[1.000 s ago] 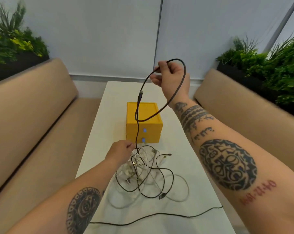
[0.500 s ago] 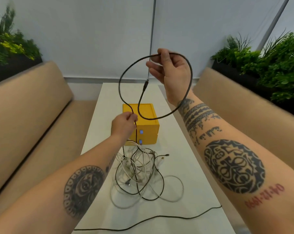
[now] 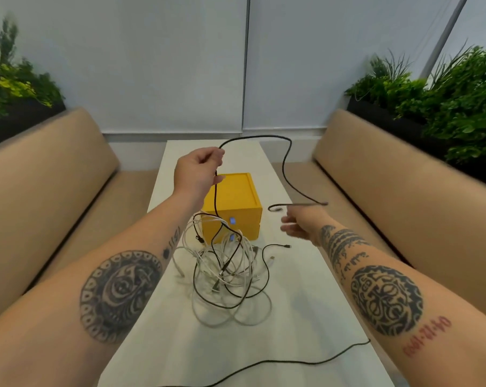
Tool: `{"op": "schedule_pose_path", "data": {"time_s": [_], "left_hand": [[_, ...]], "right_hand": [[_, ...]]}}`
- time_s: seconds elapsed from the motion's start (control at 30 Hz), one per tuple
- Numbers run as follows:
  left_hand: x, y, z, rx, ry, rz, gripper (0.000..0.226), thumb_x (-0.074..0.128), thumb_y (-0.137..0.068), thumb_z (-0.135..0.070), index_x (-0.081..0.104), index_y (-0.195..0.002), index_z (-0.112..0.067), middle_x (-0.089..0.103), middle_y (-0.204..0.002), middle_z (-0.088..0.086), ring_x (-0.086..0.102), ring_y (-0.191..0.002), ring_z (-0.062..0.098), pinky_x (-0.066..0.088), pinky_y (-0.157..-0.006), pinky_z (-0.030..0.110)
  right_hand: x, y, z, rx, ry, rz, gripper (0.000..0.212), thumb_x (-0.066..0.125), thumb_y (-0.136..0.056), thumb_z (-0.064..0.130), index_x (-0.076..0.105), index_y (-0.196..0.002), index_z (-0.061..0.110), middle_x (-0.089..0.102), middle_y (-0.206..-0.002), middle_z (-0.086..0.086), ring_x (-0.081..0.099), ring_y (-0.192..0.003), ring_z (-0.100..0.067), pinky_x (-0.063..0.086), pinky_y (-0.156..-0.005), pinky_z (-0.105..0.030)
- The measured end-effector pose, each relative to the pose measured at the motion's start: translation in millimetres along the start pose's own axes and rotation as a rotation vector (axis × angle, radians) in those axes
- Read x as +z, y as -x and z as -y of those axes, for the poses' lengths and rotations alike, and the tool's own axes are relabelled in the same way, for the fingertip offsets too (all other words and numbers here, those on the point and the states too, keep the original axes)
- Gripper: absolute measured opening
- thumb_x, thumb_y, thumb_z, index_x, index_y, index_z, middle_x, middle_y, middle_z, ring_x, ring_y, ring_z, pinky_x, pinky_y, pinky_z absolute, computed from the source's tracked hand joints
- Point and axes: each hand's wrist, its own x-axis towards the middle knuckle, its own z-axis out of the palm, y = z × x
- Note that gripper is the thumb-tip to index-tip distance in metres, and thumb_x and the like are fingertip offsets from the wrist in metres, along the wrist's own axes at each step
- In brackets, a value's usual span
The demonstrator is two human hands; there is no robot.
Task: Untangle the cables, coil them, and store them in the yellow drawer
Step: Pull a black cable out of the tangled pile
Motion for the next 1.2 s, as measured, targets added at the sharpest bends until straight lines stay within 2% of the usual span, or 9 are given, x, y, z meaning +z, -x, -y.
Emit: {"op": "schedule_pose_path", "data": {"time_s": [0.23, 0.33, 0.43, 0.53, 0.63, 0.7, 0.87, 1.07, 1.2], "left_hand": [[-7.0, 4.8, 16.1, 0.062, -0.277, 0.167, 0.01, 0.064, -0.097, -0.028, 0.073, -0.094, -0.03, 0.072, -0.098, -0.015, 0.062, -0.092, -0.002, 0.051, -0.077, 0.024], [-12.7, 9.7, 22.2, 0.031, -0.371, 0.238, 0.01, 0.066, -0.096, -0.026, 0.075, -0.098, -0.023, 0.071, -0.091, -0.016, 0.059, -0.084, -0.008, 0.044, -0.07, 0.016], [-13.7, 14.6, 26.7, 0.015, -0.437, 0.294, 0.01, 0.069, -0.094, -0.028, 0.077, -0.098, -0.022, 0.065, -0.07, -0.023, 0.054, -0.061, -0.011, 0.038, -0.059, 0.014], [-13.5, 18.5, 27.2, 0.011, -0.427, 0.304, 0.009, 0.071, -0.092, -0.028, 0.078, -0.096, -0.023, 0.065, -0.072, -0.02, 0.055, -0.061, -0.008, 0.04, -0.06, 0.017], [-17.5, 20.9, 26.9, 0.01, -0.354, 0.294, 0.002, 0.073, -0.091, -0.026, 0.074, -0.092, -0.025, 0.072, -0.082, -0.01, 0.065, -0.075, -0.002, 0.051, -0.072, 0.025], [-22.5, 22.6, 27.9, -0.013, -0.312, 0.282, 0.015, 0.075, -0.089, -0.029, 0.07, -0.1, -0.021, 0.075, -0.093, 0.003, 0.07, -0.088, 0.014, 0.057, -0.084, 0.037], [-39.7, 30.2, 46.6, -0.034, -0.251, 0.289, 0.02, 0.071, -0.093, -0.02, 0.062, -0.11, -0.018, 0.072, -0.1, 0.002, 0.064, -0.086, 0.019, 0.055, -0.089, 0.043], [-54.8, 44.1, 100.2, -0.108, -0.633, 0.482, 0.032, 0.062, -0.097, -0.035, 0.062, -0.129, -0.027, 0.064, -0.124, -0.006, 0.065, -0.099, 0.012, 0.053, -0.08, 0.026], [-55.0, 53.3, 130.8, -0.046, -0.963, 0.469, 0.028, 0.046, -0.105, -0.035, 0.067, -0.1, -0.018, 0.067, -0.095, 0.005, 0.062, -0.087, 0.024, 0.044, -0.07, 0.035]], "right_hand": [[2.3, 23.2, -15.9, 0.136, 0.738, 0.376, 0.024, 0.056, -0.101, 0.02, 0.061, -0.116, 0.002, 0.075, -0.106, -0.01, 0.074, -0.095, -0.028, 0.061, -0.085, -0.043], [17.2, 33.9, 3.5, -0.213, 0.687, 0.351, 0.023, 0.062, -0.097, 0.028, 0.07, -0.102, 0.008, 0.076, -0.09, -0.005, 0.075, -0.079, -0.019, 0.061, -0.073, -0.035], [42.0, 49.3, 31.3, -0.759, 0.546, -0.004, 0.019, 0.064, -0.092, 0.036, 0.069, -0.083, 0.02, 0.064, -0.064, 0.003, 0.061, -0.06, -0.014, 0.048, -0.059, -0.027], [62.2, 59.1, 50.6, -1.097, 0.579, -0.181, 0.01, 0.059, -0.093, 0.037, 0.064, -0.091, 0.029, 0.057, -0.078, 0.009, 0.054, -0.077, -0.012, 0.044, -0.067, -0.029], [75.6, 61.2, 54.5, -0.924, 0.745, 0.056, 0.028, 0.047, -0.102, 0.039, 0.063, -0.117, 0.022, 0.062, -0.101, 0.005, 0.056, -0.087, -0.012, 0.044, -0.076, -0.029], [82.1, 61.6, 52.1, -0.745, 0.651, 0.189, 0.031, 0.044, -0.104, 0.038, 0.057, -0.125, 0.02, 0.068, -0.095, 0.003, 0.06, -0.077, -0.009, 0.046, -0.069, -0.029], [88.0, 61.9, 56.6, -0.722, 0.746, 0.19, 0.024, 0.052, -0.102, 0.033, 0.068, -0.097, 0.016, 0.066, -0.073, 0.007, 0.055, -0.058, -0.001, 0.04, -0.055, -0.022], [80.5, 63.5, 70.2, -0.684, 0.388, 0.225, 0.016, 0.059, -0.099, 0.026, 0.07, -0.091, 0.017, 0.076, -0.077, 0.004, 0.059, -0.059, -0.006, 0.048, -0.056, -0.026], [74.7, 63.7, 84.1, -0.715, 0.108, 0.193, 0.012, 0.058, -0.1, 0.016, 0.068, -0.093, 0.019, 0.074, -0.074, 0.0, 0.063, -0.064, -0.012, 0.057, -0.073, -0.038]]}}
